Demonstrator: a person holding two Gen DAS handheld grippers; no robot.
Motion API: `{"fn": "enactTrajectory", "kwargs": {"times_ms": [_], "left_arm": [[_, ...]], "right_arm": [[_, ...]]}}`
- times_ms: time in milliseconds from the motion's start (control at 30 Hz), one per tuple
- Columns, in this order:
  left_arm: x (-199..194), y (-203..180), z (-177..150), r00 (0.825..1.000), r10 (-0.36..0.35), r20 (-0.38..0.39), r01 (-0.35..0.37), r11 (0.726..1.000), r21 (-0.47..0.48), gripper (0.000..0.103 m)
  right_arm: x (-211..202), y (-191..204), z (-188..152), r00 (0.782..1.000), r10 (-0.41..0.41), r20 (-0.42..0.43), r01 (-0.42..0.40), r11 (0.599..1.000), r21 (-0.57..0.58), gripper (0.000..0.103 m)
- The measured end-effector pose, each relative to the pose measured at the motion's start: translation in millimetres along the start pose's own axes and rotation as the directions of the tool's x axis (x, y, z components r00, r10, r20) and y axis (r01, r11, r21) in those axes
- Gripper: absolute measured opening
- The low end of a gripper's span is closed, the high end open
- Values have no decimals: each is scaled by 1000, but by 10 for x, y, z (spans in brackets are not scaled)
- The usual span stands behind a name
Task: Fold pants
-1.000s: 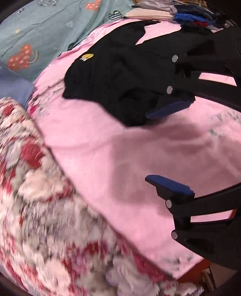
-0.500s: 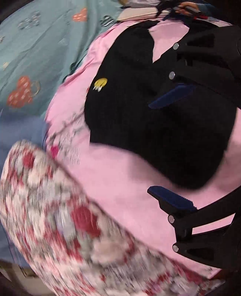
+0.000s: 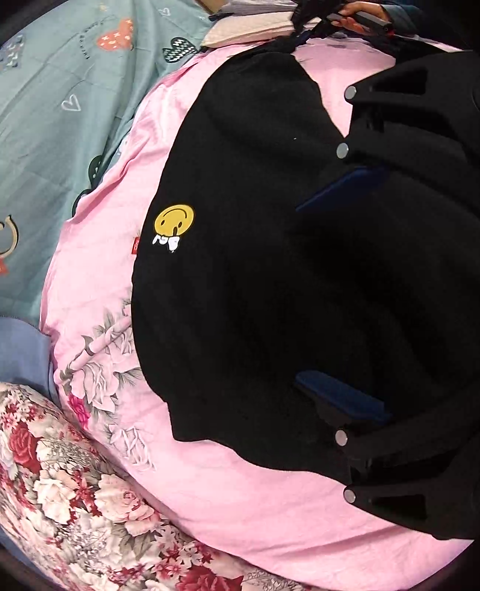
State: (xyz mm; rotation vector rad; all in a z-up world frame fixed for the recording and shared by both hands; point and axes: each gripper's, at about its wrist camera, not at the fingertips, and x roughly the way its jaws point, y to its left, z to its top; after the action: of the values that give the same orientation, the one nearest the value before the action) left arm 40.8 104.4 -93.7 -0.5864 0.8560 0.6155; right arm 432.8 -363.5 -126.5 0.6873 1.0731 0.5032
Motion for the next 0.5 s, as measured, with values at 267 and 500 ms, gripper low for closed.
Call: {"fn": "enactTrajectory", "kwargs": {"times_ms": [267, 500], "left_arm": [[-19, 117, 40, 998, 56, 9, -56, 998, -22, 87], [-247, 129, 30, 998, 55, 29, -54, 998, -14, 87]], "right_arm": [[-703, 217, 185, 991, 17, 133, -3, 994, -108, 2], [-1158, 49, 265, 967, -184, 176, 219, 955, -202, 3]]}}
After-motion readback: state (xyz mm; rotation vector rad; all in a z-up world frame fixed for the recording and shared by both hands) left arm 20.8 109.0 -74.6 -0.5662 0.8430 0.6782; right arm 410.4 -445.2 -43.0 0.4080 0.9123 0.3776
